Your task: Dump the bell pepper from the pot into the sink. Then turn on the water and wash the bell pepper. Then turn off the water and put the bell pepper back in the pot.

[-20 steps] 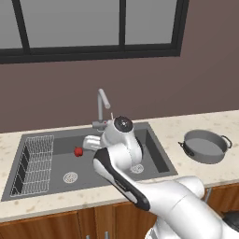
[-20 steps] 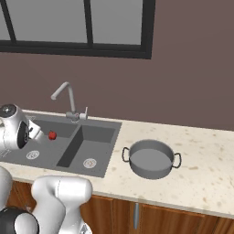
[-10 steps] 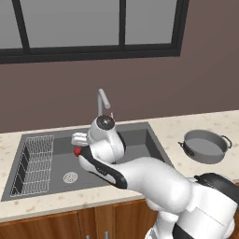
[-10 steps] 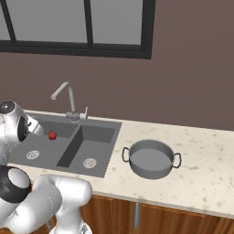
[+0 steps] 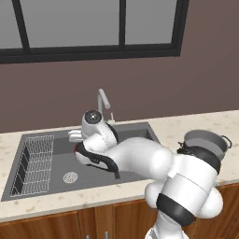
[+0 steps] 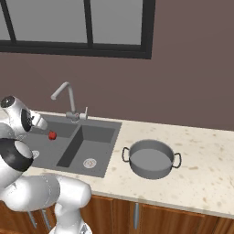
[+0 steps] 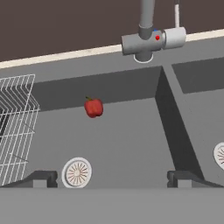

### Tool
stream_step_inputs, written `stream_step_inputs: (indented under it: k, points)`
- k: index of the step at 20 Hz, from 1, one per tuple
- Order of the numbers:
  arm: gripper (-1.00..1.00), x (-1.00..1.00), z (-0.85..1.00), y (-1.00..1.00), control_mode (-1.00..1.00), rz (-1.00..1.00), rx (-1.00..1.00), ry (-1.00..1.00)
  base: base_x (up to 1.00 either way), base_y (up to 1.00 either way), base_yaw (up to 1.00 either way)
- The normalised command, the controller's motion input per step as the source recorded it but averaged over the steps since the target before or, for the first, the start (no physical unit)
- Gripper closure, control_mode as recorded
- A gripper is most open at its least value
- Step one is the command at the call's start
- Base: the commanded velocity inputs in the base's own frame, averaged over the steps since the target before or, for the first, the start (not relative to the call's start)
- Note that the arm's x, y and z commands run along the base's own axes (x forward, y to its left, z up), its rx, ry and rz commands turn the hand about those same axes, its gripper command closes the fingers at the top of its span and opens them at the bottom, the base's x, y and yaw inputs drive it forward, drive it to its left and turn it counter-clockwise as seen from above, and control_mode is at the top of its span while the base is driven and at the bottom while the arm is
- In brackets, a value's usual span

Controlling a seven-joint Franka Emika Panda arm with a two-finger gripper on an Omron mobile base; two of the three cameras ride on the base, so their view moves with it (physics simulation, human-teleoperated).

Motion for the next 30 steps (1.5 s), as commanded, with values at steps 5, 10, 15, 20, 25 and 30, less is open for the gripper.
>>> stream_step_inputs:
  k: [5,10,15,20,25,30]
  points:
    - [-1.00,0.42,-0.42,0.04,-1.00,0.03,-0.02,0.11,0.00,0.00,0.00]
    - [-1.00,0.35,-0.51,0.12,-1.00,0.03,0.00,0.12,0.00,0.00,0.00]
    - [-1.00,0.26,-0.34,0.25,-1.00,0.01,-0.04,0.03,0.00,0.00,0.00]
    - [-1.00,0.12,-0.22,0.21,-1.00,0.00,-0.10,0.00,0.00,0.00,0.00]
    - [-1.00,0.31,-0.23,0.14,-1.00,0.00,-0.08,0.00,0.00,0.00,0.00]
    - [-1.00,0.41,-0.14,0.04,-1.00,0.00,-0.04,0.00,0.00,0.00,0.00]
